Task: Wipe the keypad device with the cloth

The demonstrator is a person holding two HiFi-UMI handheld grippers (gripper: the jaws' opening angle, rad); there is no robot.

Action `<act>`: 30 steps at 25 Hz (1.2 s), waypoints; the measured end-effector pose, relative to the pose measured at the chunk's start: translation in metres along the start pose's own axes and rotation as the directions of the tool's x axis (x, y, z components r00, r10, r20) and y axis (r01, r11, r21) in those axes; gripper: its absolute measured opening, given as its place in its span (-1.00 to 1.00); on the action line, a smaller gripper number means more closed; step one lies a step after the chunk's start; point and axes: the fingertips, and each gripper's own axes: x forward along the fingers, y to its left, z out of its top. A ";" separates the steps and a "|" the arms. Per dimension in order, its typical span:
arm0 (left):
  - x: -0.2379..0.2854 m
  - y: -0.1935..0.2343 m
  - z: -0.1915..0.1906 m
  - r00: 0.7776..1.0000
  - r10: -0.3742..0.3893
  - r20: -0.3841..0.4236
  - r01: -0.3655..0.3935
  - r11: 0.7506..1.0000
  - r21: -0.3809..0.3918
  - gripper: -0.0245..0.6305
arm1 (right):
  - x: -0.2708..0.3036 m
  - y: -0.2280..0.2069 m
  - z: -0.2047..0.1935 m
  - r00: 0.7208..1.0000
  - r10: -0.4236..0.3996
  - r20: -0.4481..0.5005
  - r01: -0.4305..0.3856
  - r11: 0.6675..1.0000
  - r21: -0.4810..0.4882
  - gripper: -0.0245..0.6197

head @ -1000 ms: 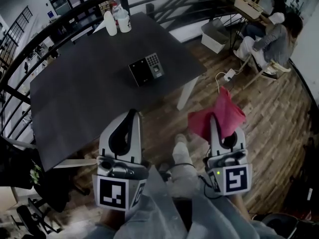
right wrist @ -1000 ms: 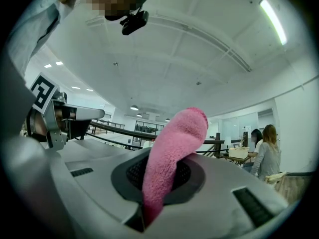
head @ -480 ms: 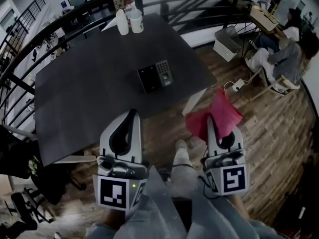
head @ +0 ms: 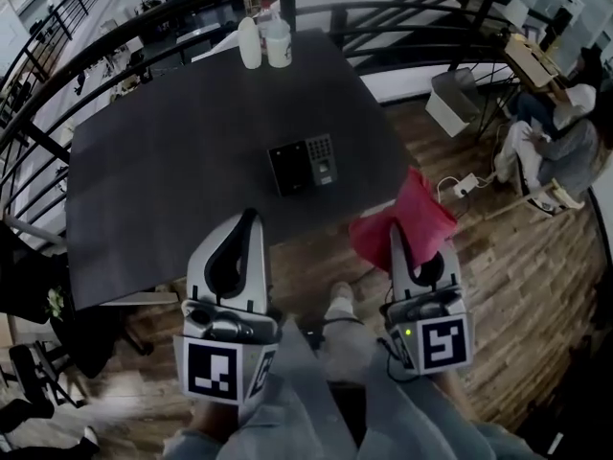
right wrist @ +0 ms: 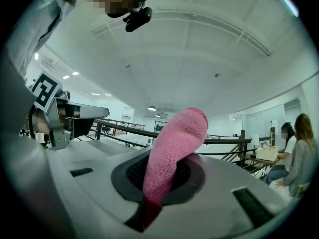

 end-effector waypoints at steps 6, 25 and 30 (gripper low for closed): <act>0.021 0.000 -0.003 0.998 0.060 -0.012 -0.060 0.998 0.018 -0.90 | 0.028 -0.018 -0.008 0.998 0.062 -0.023 -0.062 0.998 -0.004 -0.83; 0.049 0.003 -0.023 0.970 0.234 -0.058 -0.233 0.972 0.027 -0.90 | 0.100 -0.039 -0.069 0.951 0.272 -0.147 -0.275 0.961 0.001 -0.83; 0.050 0.005 -0.030 0.959 0.272 -0.081 -0.271 0.962 0.028 -0.90 | 0.118 -0.035 -0.086 0.930 0.323 -0.177 -0.328 0.945 -0.001 -0.83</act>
